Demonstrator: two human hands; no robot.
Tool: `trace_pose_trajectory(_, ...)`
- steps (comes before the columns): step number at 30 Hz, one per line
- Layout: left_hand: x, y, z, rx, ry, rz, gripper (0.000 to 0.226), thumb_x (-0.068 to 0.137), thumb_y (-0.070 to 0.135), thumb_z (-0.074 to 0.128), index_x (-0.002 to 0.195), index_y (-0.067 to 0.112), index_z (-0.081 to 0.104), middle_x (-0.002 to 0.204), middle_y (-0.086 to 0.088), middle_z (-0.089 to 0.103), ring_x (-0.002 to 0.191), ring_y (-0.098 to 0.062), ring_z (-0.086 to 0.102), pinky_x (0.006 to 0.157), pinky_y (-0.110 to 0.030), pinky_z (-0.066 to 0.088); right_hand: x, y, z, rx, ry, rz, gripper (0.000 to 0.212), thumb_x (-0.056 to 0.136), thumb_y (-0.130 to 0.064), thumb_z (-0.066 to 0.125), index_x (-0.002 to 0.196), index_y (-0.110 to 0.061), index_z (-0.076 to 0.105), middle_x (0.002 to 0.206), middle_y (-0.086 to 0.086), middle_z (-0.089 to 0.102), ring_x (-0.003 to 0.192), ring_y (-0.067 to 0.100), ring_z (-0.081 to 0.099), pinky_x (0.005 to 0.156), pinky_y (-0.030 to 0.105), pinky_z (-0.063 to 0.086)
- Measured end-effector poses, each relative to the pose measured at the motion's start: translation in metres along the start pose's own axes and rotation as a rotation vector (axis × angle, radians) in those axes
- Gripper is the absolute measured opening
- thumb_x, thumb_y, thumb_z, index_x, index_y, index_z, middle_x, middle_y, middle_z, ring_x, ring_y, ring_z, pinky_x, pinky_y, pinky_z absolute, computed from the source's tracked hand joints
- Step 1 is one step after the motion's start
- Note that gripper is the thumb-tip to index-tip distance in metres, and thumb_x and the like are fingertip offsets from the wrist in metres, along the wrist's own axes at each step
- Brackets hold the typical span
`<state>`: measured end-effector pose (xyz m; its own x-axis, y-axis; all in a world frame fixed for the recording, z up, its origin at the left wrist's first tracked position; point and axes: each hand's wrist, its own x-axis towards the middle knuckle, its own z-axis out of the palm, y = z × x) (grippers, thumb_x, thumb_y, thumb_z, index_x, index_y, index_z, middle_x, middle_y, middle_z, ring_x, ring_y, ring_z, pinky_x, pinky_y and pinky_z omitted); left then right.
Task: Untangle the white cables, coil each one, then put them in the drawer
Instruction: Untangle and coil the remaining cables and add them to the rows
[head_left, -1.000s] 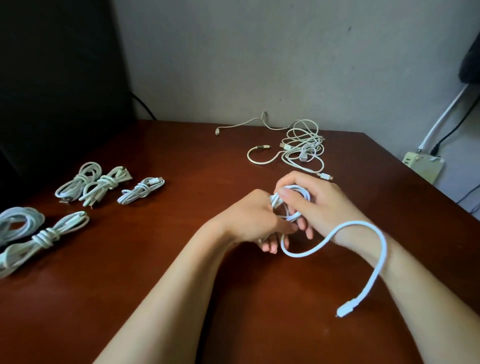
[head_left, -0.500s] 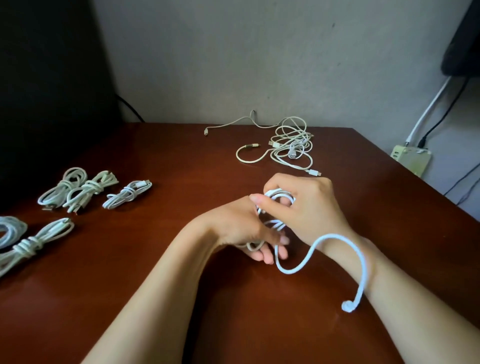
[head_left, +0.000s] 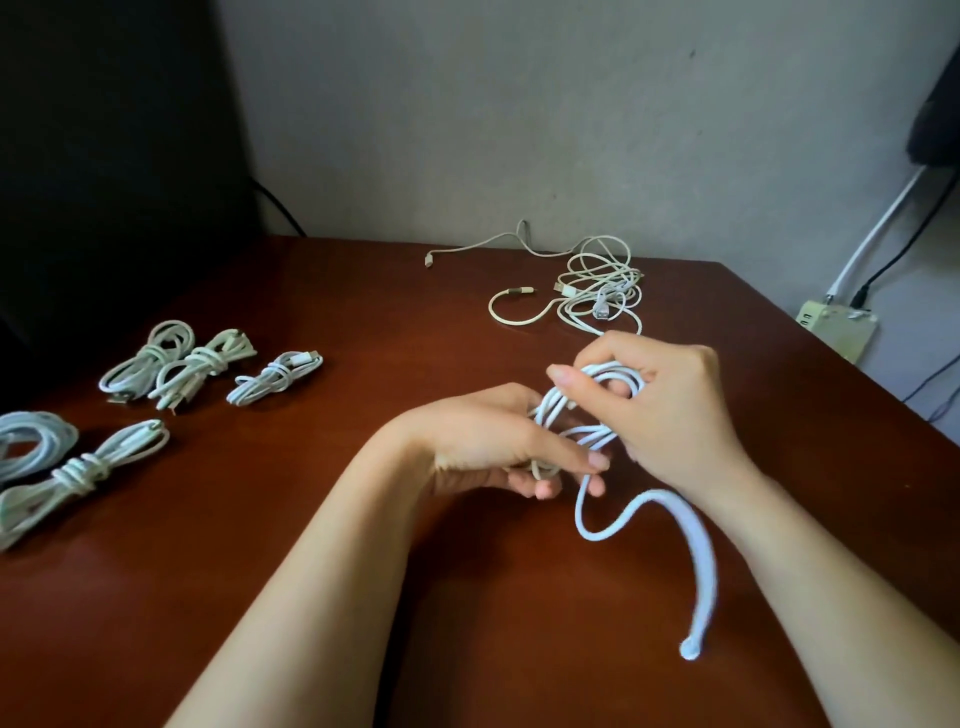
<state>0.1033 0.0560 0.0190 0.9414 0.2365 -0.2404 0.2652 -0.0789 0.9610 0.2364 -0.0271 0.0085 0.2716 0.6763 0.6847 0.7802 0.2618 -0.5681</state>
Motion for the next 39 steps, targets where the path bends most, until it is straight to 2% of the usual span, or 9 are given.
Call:
trace_pose_trajectory(9,0.012,-0.002,0.005,0.306,0.19,-0.062,0.025,0.078,0.026,0.077,0.075,0.006,0.063,0.052,0.002,0.046,0.046,-0.012,0.038,0.043,-0.017,0.033,0.001,0.004,0.004,-0.012,-0.047,0.026,0.024,0.081,-0.021,0.069,0.062,-0.009,0.059,0.052,0.002,0.051,0.049,0.009,0.044,0.05,0.012,0.033)
trace_pose_trajectory(13,0.014,-0.006,0.005,0.271,0.166,-0.066,0.025,0.075,0.022,0.08,0.064,0.015,0.058,0.056,-0.003,0.045,0.043,-0.011,0.035,0.042,-0.018,0.032,0.003,0.006,0.005,0.012,-0.121,0.149,0.022,0.079,-0.026,0.073,0.063,-0.016,0.062,0.058,0.0,0.058,0.052,0.006,0.048,0.053,0.011,0.036)
trace_pose_trajectory(18,0.014,-0.005,0.008,0.21,0.182,0.024,0.021,0.075,0.007,0.078,0.094,0.01,0.071,0.057,-0.007,0.045,0.05,-0.02,0.031,0.039,-0.018,0.024,0.006,0.001,-0.003,0.114,-0.268,0.294,0.017,0.074,-0.028,0.077,0.066,-0.018,0.066,0.054,0.009,0.056,0.035,0.01,0.042,0.038,0.021,0.035)
trace_pose_trajectory(23,0.012,-0.002,0.009,0.166,0.16,0.121,0.029,0.078,-0.002,0.074,0.072,0.027,0.071,0.051,0.006,0.056,0.044,-0.011,0.042,0.036,-0.016,0.023,0.007,0.001,-0.005,0.054,-0.306,0.346,0.024,0.076,-0.037,0.074,0.066,-0.017,0.063,0.045,0.008,0.053,0.027,0.013,0.041,0.035,0.019,0.031)
trace_pose_trajectory(26,0.011,0.002,0.011,0.071,0.225,0.169,0.015,0.086,0.017,0.07,0.099,0.014,0.062,0.062,-0.003,0.066,0.044,-0.012,0.047,0.04,-0.018,0.03,0.01,0.003,-0.007,0.106,-0.19,0.417,0.027,0.077,-0.035,0.074,0.063,-0.015,0.061,0.038,-0.002,0.048,0.027,0.012,0.038,0.032,0.017,0.029)
trace_pose_trajectory(28,0.013,0.003,0.009,-0.073,0.297,0.178,0.039,0.084,0.035,0.068,0.113,0.012,0.055,0.075,-0.012,0.07,0.053,-0.019,0.055,0.049,-0.022,0.039,0.013,0.006,-0.011,0.149,-0.074,0.473,0.03,0.078,-0.036,0.074,0.06,-0.016,0.059,0.036,-0.005,0.044,0.026,0.012,0.036,0.032,0.016,0.025)
trace_pose_trajectory(32,0.017,0.0,0.009,-0.172,0.372,0.341,0.049,0.065,0.024,0.064,0.113,0.03,0.061,0.105,-0.01,0.069,0.097,-0.029,0.067,0.092,-0.046,0.048,0.018,0.01,-0.017,0.304,0.131,0.605,0.034,0.082,-0.036,0.071,0.057,-0.017,0.057,0.037,-0.004,0.035,0.028,0.011,0.031,0.035,0.015,0.02)
trace_pose_trajectory(35,0.013,-0.002,0.013,0.247,0.471,0.541,0.081,0.059,0.011,0.054,0.136,0.034,0.045,0.141,0.003,0.047,0.134,-0.011,0.04,0.114,-0.041,0.03,0.02,0.011,-0.02,0.47,0.207,0.695,0.04,0.086,-0.032,0.067,0.055,-0.014,0.052,0.043,-0.002,0.029,0.031,0.009,0.026,0.036,0.015,0.014)
trace_pose_trajectory(39,0.017,-0.004,0.015,0.712,0.579,0.633,0.102,0.054,0.0,0.047,0.145,0.042,0.025,0.155,0.015,0.013,0.14,0.001,0.013,0.116,-0.03,0.016,0.02,0.013,-0.021,0.561,0.198,0.748,0.031,0.087,-0.034,0.064,0.072,-0.008,0.058,0.053,-0.001,0.032,0.035,0.007,0.023,0.035,0.017,0.011)
